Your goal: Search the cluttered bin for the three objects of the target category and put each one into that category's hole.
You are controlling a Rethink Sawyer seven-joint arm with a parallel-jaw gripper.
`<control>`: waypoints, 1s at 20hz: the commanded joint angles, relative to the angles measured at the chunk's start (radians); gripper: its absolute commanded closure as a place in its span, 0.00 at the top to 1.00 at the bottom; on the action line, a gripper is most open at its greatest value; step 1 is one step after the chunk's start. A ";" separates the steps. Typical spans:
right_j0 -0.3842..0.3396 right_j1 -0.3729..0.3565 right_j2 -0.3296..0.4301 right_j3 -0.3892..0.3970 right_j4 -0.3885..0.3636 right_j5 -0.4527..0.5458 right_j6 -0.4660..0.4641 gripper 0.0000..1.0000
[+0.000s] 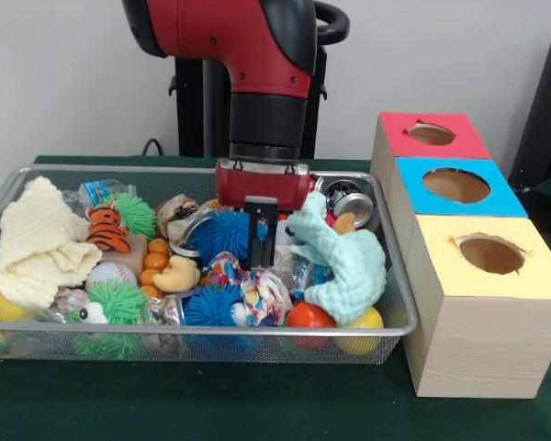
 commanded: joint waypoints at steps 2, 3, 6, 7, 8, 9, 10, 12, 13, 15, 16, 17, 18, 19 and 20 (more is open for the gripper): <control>0.016 -0.182 0.039 0.121 0.049 0.194 0.191 0.00; 0.018 -0.192 0.037 0.127 0.052 0.202 0.192 0.00; 0.022 -0.213 0.033 0.138 0.058 0.224 0.193 0.00; 0.023 -0.215 0.032 0.138 0.058 0.225 0.193 0.00; 0.018 -0.212 0.037 0.138 0.054 0.221 0.192 0.00; 0.019 -0.217 0.036 0.140 0.056 0.226 0.192 0.00; 0.020 -0.217 0.033 0.140 0.058 0.226 0.195 0.00; 0.008 -0.183 0.043 0.121 0.050 0.205 0.189 0.00; 0.001 -0.165 0.049 0.109 0.046 0.195 0.185 0.00; -0.010 -0.130 0.057 0.087 0.039 0.173 0.179 0.00; -0.017 -0.126 0.064 0.085 0.035 0.169 0.177 0.00; -0.021 -0.124 0.067 0.082 0.031 0.166 0.174 0.00; -0.016 -0.123 0.060 0.081 0.031 0.154 0.178 0.00; -0.012 -0.121 0.053 0.080 0.031 0.142 0.181 0.00; -0.008 -0.119 0.046 0.079 0.031 0.130 0.185 0.00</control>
